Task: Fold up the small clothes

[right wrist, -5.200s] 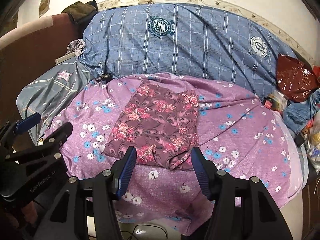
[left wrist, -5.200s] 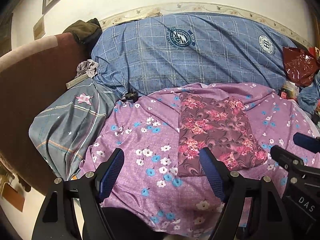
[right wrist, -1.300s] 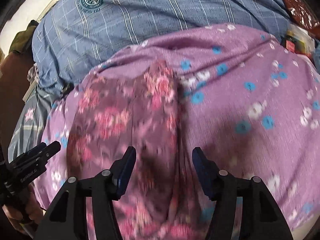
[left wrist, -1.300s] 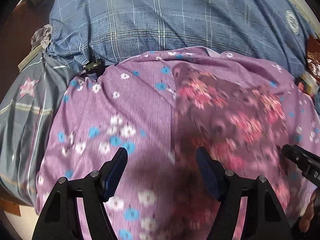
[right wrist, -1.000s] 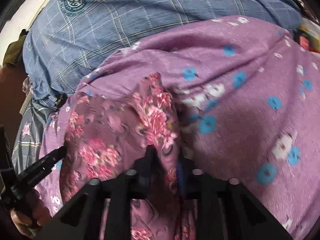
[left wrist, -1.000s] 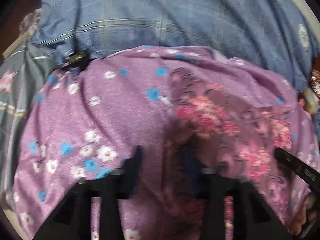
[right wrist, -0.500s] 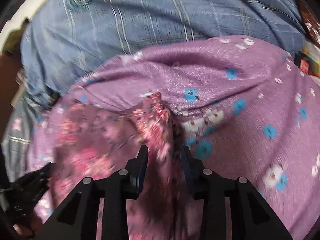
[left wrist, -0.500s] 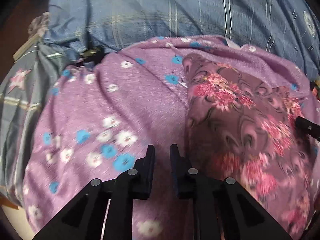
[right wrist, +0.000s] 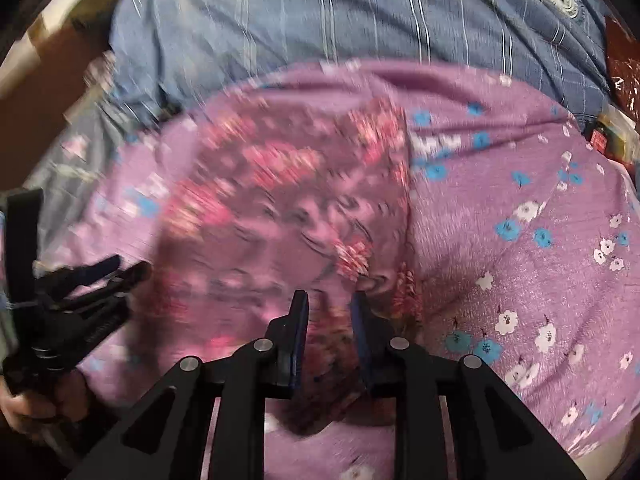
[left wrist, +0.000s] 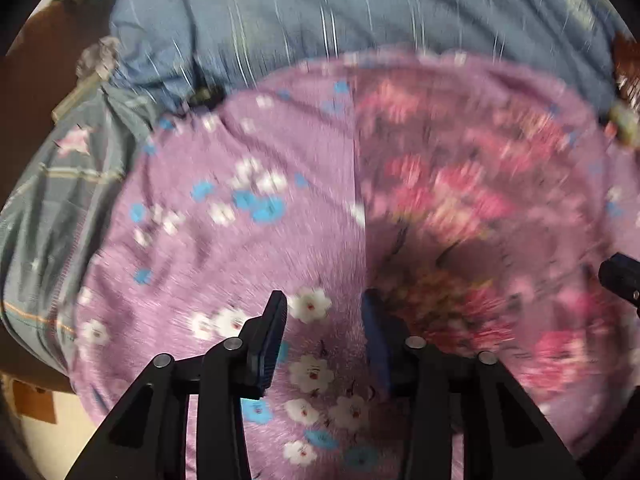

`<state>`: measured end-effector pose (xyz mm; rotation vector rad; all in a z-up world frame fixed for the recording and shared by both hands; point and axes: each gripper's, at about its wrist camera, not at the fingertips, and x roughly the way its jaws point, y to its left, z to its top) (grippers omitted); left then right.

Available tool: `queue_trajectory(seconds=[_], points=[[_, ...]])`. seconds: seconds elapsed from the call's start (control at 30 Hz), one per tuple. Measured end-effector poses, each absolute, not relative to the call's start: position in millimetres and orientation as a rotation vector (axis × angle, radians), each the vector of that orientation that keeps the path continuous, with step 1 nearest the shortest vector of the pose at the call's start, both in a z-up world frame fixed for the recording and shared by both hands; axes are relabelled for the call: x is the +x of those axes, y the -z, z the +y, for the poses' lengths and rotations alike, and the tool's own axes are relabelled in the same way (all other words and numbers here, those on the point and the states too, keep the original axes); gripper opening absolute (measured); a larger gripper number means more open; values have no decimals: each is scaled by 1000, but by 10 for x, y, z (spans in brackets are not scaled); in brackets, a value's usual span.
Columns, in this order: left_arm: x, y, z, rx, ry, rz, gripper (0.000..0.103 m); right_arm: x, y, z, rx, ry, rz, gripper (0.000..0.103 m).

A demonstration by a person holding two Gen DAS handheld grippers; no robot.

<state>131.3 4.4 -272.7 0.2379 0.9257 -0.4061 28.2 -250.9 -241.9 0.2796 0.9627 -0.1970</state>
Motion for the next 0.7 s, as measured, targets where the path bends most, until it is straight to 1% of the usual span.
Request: queue_trajectory(seconds=[0.03,0.07,0.1,0.13,0.17,0.2,0.4,0.6,0.7], points=[[1286,2630,102,227,400,904,51,217,2315,-2478,272,209,941,30],[1247,2541,162,217,393,885,59,132,2174,-2430,254,229,912,38],[1179,2426,229,202,383,852,60,69,2080,-2384,245,232,890,42],[1084,2345,282,193,374,825,61,-9,2000,-2338,236,229,866,50],[1010,2255,337,183,368,793,64,-66,1924,-2268,221,224,849,58],[900,2198,377,175,370,775,67,-99,1878,-2201,202,225,842,59],[362,1913,433,152,430,739,67,-187,1754,-2025,157,225,797,59],[172,1622,574,130,458,714,68,-172,1685,-2037,141,246,759,59],[315,1698,587,111,432,707,68,-99,1730,-2137,164,246,775,59]])
